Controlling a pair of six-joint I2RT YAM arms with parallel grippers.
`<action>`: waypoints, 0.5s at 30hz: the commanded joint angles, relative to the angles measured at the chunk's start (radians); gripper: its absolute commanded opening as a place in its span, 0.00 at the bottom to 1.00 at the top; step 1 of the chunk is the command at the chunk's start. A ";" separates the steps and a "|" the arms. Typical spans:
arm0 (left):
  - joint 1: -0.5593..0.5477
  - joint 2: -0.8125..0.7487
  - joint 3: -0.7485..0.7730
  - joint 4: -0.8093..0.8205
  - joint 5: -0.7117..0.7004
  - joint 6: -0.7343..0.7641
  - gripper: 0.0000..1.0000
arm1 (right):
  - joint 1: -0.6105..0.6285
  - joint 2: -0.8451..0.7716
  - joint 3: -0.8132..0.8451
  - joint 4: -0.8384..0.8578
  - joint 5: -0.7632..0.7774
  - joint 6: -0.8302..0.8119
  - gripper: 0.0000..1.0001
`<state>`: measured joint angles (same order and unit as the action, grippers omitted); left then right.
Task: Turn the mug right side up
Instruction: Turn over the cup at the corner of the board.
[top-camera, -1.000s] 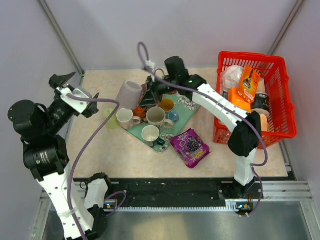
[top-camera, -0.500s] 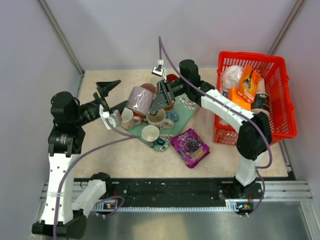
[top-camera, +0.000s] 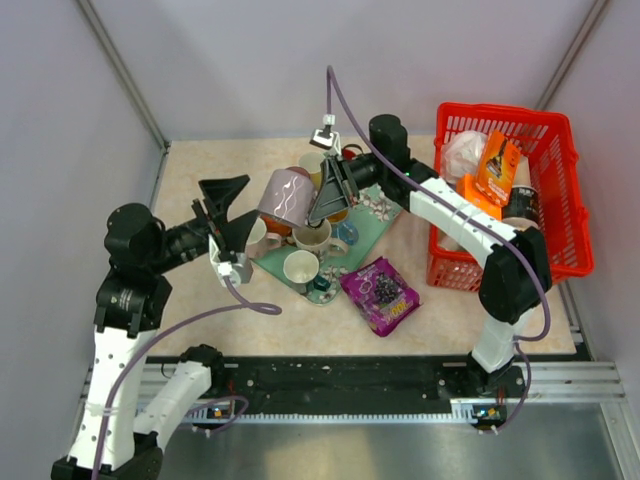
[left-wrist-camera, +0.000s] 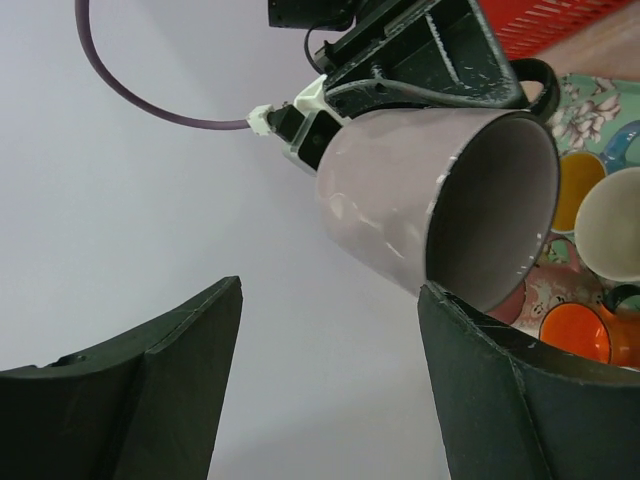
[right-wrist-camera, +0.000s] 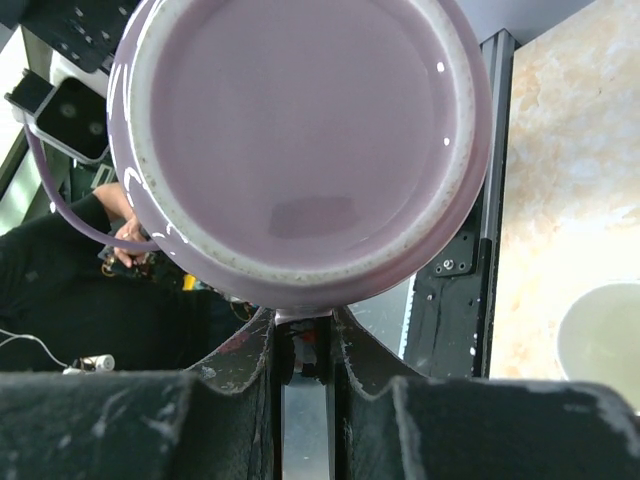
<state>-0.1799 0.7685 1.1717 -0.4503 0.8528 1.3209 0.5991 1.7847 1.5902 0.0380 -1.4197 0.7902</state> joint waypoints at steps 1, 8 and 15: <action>-0.010 -0.037 -0.035 -0.065 0.005 0.058 0.76 | -0.007 -0.067 0.033 0.105 -0.028 0.017 0.00; -0.073 -0.029 -0.108 0.027 -0.092 0.113 0.75 | -0.007 -0.053 0.044 0.103 -0.030 0.027 0.00; -0.171 -0.026 -0.311 0.496 -0.297 0.104 0.59 | 0.001 -0.050 0.021 0.097 -0.051 0.050 0.00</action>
<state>-0.3080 0.7292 0.9352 -0.2733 0.6952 1.4189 0.5972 1.7847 1.5902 0.0620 -1.4235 0.8230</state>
